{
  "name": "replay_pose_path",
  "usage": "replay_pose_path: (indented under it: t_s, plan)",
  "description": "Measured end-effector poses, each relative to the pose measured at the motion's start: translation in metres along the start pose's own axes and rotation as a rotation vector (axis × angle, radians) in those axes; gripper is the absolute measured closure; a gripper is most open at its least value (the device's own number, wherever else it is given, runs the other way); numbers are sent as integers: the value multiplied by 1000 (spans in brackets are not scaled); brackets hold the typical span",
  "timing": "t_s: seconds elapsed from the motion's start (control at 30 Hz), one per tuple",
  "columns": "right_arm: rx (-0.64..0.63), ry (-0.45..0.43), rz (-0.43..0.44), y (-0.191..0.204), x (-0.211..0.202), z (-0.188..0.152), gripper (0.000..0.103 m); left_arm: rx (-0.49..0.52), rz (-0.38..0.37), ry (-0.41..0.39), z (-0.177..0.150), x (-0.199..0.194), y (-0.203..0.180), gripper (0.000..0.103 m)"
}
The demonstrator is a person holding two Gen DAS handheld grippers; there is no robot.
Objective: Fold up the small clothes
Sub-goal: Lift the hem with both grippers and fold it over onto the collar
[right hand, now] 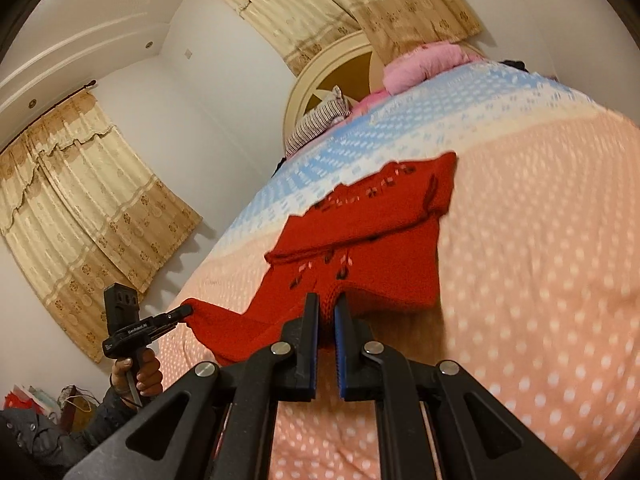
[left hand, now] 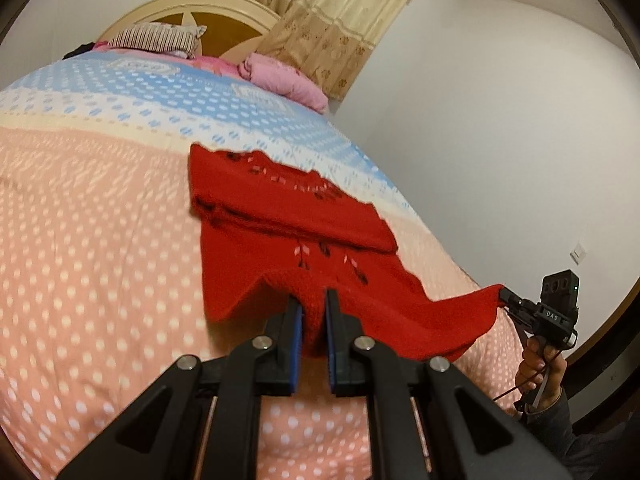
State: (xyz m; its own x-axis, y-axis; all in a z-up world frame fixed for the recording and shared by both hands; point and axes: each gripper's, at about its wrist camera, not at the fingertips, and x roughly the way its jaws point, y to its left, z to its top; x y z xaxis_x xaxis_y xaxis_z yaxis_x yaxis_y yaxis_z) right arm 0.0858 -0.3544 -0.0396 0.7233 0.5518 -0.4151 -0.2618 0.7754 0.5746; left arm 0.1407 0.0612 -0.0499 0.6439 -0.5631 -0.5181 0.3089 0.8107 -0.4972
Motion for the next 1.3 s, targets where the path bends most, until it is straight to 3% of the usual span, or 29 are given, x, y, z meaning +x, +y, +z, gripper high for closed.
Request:
replay_pose_path:
  t_s: [0.4, 0.9, 1.3]
  plan:
    - [-11, -65, -10, 3, 24, 62, 97, -13, 3, -53, 50, 24, 9, 93]
    - [-58, -75, -99, 1, 84, 146, 97, -52, 24, -81, 114, 68, 34, 93]
    - [11, -10, -192, -49, 154, 175, 97, -49, 65, -32, 156, 134, 56, 93]
